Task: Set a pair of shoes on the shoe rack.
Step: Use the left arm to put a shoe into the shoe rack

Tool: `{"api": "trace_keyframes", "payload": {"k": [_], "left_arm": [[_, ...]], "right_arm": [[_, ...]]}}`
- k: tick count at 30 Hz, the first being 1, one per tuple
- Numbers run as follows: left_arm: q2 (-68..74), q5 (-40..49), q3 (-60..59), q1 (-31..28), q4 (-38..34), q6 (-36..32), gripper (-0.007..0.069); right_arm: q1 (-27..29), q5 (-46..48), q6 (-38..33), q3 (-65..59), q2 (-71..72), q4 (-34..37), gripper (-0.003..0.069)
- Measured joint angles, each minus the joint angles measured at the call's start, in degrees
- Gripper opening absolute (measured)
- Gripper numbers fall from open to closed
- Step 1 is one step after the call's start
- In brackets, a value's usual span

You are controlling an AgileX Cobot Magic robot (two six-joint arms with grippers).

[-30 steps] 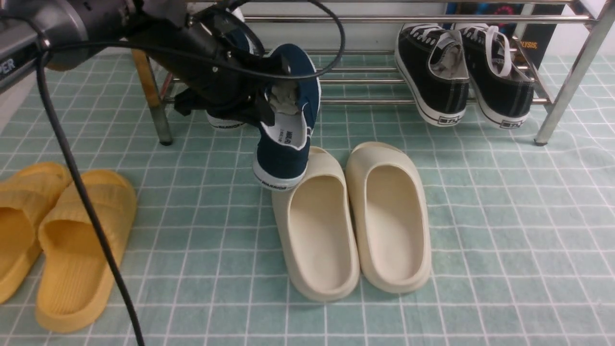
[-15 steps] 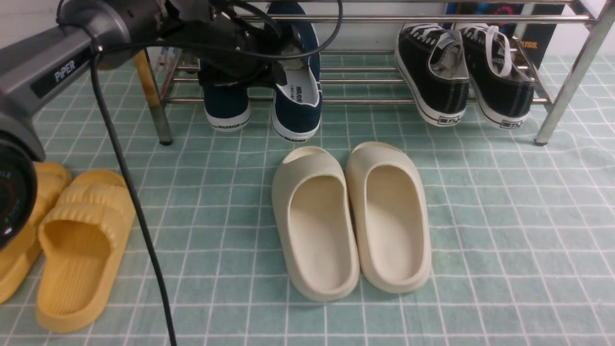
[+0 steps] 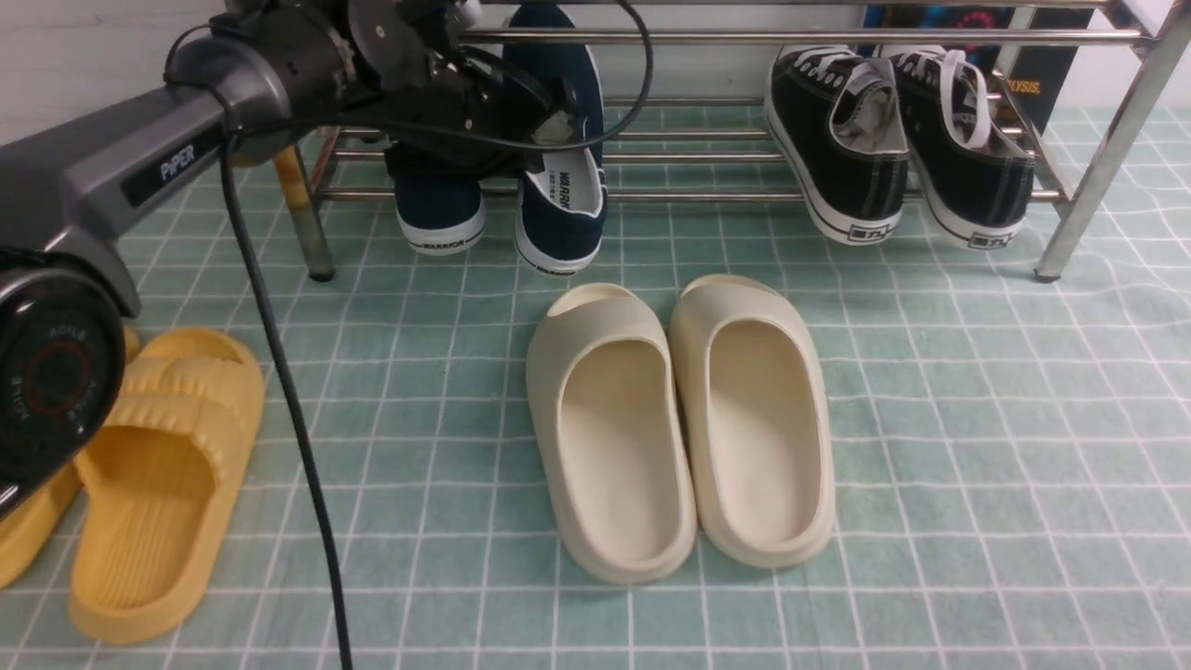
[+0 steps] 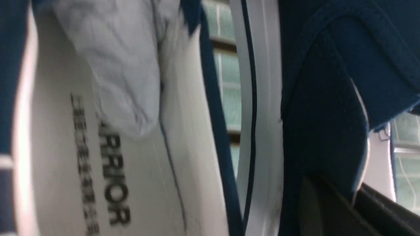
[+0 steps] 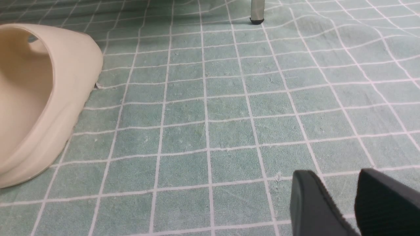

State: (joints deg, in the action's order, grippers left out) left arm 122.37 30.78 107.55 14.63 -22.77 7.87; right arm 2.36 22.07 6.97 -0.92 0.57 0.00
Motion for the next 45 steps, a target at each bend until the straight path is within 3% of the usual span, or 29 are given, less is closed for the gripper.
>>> {"api": "trace_keyframes", "payload": {"k": [15,20,27,31,34,38,42,45], "left_arm": [[1.09,-3.33,0.21,-0.05,1.95,-0.05,0.0012],[1.23,-4.74,0.39,-0.12,2.08,-0.05,0.0119],[0.89,-5.04,0.63,-0.12,1.84,-0.28,0.0358],[-0.58,-2.21,0.63,-0.12,1.90,-1.35,0.0398],[-2.79,0.31,0.63,-0.12,1.90,-3.21,0.0386],[-5.76,4.90,0.68,-0.07,1.90,-4.21,0.0312],[-6.86,10.76,0.68,-0.03,1.90,-4.26,0.0186],[-6.93,15.74,0.68,1.04,2.48,-5.34,0.0016]], "right_arm": [[0.00,0.00,0.00,0.00,0.00,0.00,0.0239],[0.00,0.00,0.00,0.00,0.00,0.00,0.0239],[0.00,0.00,0.00,0.00,0.00,0.00,0.0239],[0.00,0.00,0.00,0.00,0.00,0.00,0.0239],[0.00,0.00,0.00,0.00,0.00,0.00,0.0239],[0.00,0.00,0.00,0.00,0.00,0.00,0.0239],[0.00,0.00,0.00,0.00,0.00,0.00,0.0239],[0.00,0.00,0.00,0.00,0.00,0.00,0.0239]]}}
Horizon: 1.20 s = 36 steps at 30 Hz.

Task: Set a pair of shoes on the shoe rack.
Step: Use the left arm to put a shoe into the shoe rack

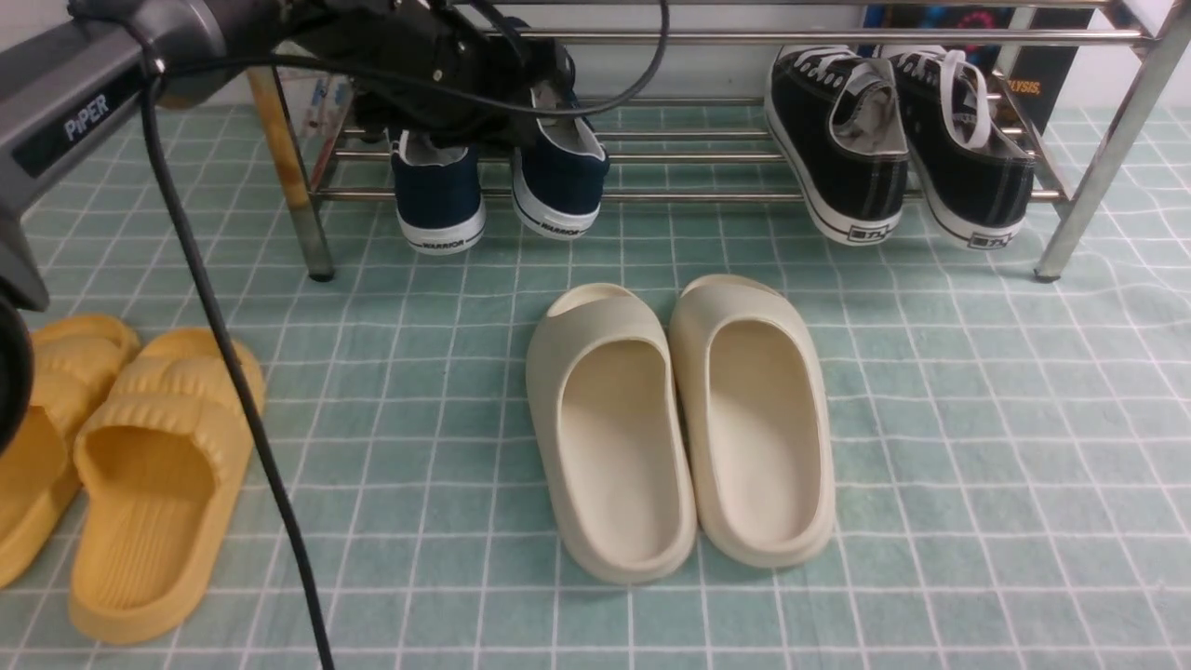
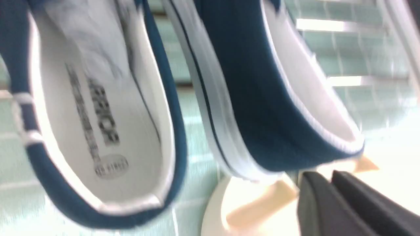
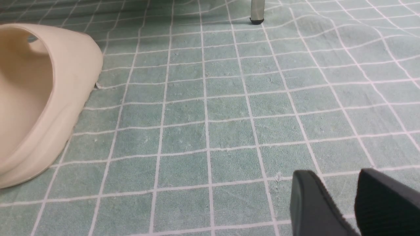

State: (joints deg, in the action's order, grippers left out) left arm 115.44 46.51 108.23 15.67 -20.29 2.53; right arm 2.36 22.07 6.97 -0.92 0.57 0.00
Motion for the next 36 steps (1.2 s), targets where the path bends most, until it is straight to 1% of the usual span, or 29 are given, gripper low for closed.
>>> {"api": "trace_keyframes", "payload": {"k": [1,4,5,6,7,10,11,12,16,22,28,31,36], "left_arm": [[0.00,0.49,0.00,0.50,0.71,-0.51,-0.0010],[0.00,0.57,0.00,3.77,5.66,-1.84,-0.0013],[0.00,0.15,0.00,5.97,9.40,-1.97,-0.0013],[0.00,0.06,0.00,5.97,9.40,-1.97,-0.0013],[0.06,-1.30,0.00,8.99,15.37,-1.57,-0.0013],[0.28,-4.42,0.00,12.27,22.77,0.98,-0.0013],[0.33,-4.69,0.00,12.66,23.79,1.25,-0.0013],[0.74,-6.67,0.00,13.78,26.95,3.45,-0.0013],[2.79,-11.06,0.00,15.00,32.60,8.19,-0.0013],[5.78,-11.53,0.00,14.94,36.99,9.33,-0.0013],[6.30,-4.41,0.00,14.94,38.06,10.04,-0.0013],[6.25,-1.45,0.00,14.94,38.83,13.01,-0.0013],[5.93,0.07,0.00,14.94,40.70,16.20,-0.0013]], "right_arm": [[0.00,0.00,0.00,0.00,0.00,0.00,0.0239],[0.00,0.00,0.00,0.00,0.00,0.00,0.0239],[0.00,0.00,0.00,0.00,0.00,0.00,0.0239],[0.00,0.00,0.00,0.00,0.00,0.00,0.0239],[0.00,0.00,0.00,0.00,0.00,0.00,0.0239],[0.00,0.00,0.00,0.00,0.00,0.00,0.0239],[0.00,0.00,0.00,0.00,0.00,0.00,0.0239],[0.00,0.00,0.00,0.00,0.00,0.00,0.0239],[0.00,0.00,0.00,0.00,0.00,0.00,0.0239],[0.00,0.00,0.00,0.00,0.00,0.00,0.0239],[0.00,0.00,0.00,0.00,0.00,0.00,0.0239],[0.00,0.00,0.00,0.00,0.00,0.00,0.0239],[0.00,0.00,0.00,0.00,0.00,0.00,0.0239]]}}
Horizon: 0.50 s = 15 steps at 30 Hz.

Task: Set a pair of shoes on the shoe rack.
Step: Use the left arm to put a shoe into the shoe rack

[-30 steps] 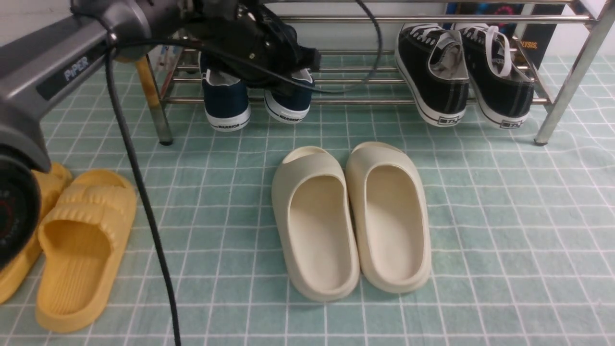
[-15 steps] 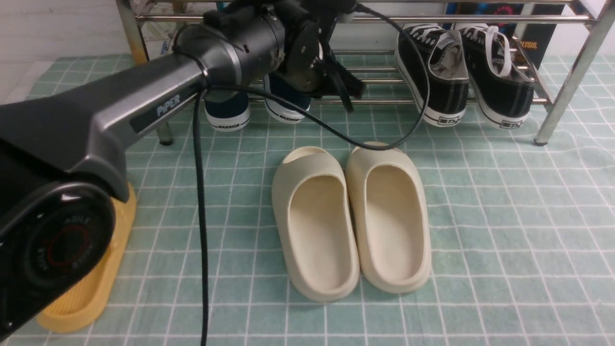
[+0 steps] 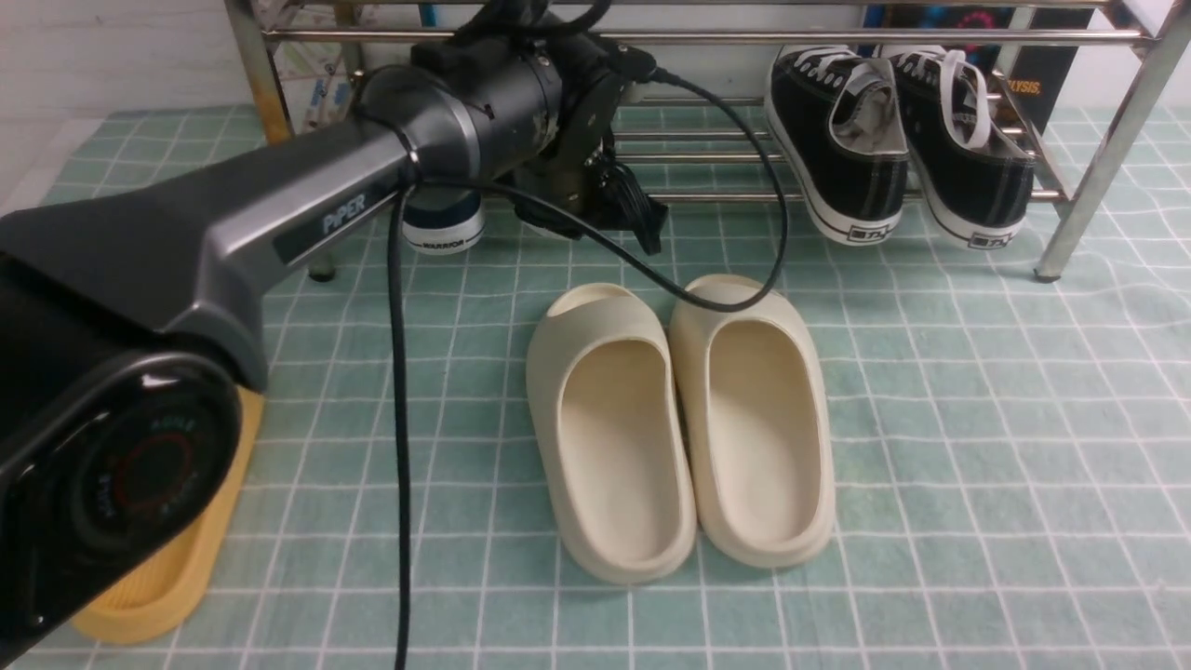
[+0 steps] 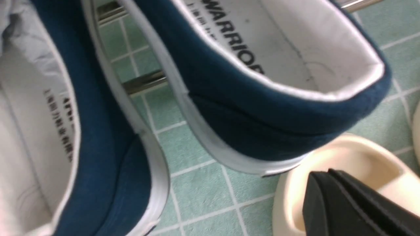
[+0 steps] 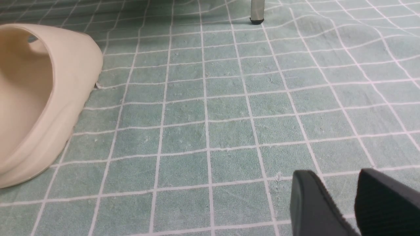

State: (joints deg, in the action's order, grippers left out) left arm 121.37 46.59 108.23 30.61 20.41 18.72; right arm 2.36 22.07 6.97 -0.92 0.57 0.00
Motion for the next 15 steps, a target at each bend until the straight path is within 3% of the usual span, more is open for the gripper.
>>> {"api": "trace_keyframes", "payload": {"k": [8,15], "left_arm": [[-6.21,4.81,0.00,-1.38,-0.71,5.65,-0.0013],[-5.82,9.04,0.35,-9.99,-12.03,1.46,-0.0013]], "right_arm": [[0.00,0.00,0.00,0.00,0.00,0.00,0.0239],[0.00,0.00,0.00,0.00,0.00,0.00,0.0239]]}}
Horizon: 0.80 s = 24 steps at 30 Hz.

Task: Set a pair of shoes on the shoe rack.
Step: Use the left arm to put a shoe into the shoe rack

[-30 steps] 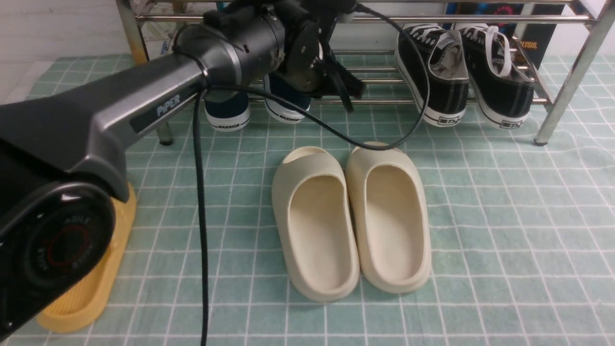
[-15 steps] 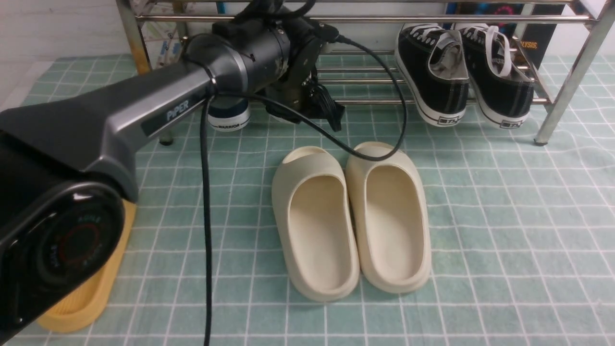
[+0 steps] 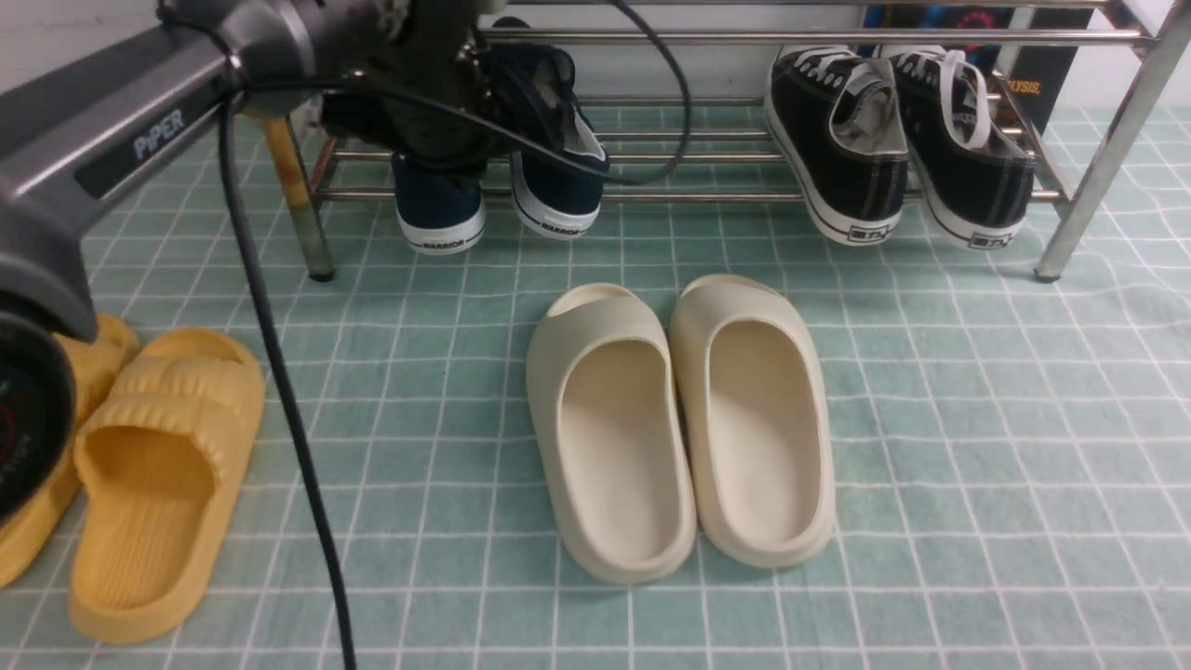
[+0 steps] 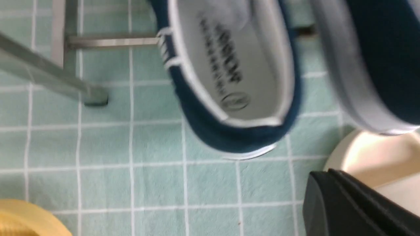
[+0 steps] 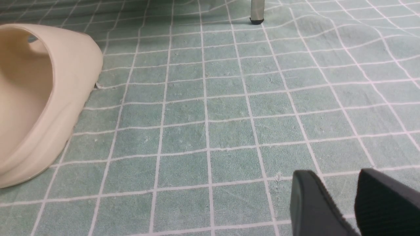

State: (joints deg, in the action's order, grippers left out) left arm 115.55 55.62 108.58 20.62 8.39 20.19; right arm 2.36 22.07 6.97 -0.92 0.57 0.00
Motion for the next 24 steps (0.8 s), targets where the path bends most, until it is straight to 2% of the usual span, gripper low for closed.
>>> {"api": "trace_keyframes", "payload": {"k": [4,8,13,18,24], "left_arm": [[2.53,-2.13,-0.05,-1.41,-4.27,-2.51,-0.0013],[4.76,-5.93,-0.05,-1.39,-4.24,-2.84,-0.0013],[5.65,-5.90,-0.05,-1.27,2.79,2.21,-0.0013],[4.93,-5.81,-0.05,-1.12,14.98,10.98,-0.0013],[1.97,-6.22,-0.05,-1.35,17.60,13.67,-0.0013]], "right_arm": [[0.00,0.00,0.00,0.00,0.00,0.00,0.0239],[0.00,0.00,0.00,0.00,0.00,0.00,0.0239],[0.00,0.00,0.00,0.00,0.00,0.00,0.0239],[0.00,0.00,0.00,0.00,0.00,0.00,0.0239],[0.00,0.00,0.00,0.00,0.00,0.00,0.0239]]}}
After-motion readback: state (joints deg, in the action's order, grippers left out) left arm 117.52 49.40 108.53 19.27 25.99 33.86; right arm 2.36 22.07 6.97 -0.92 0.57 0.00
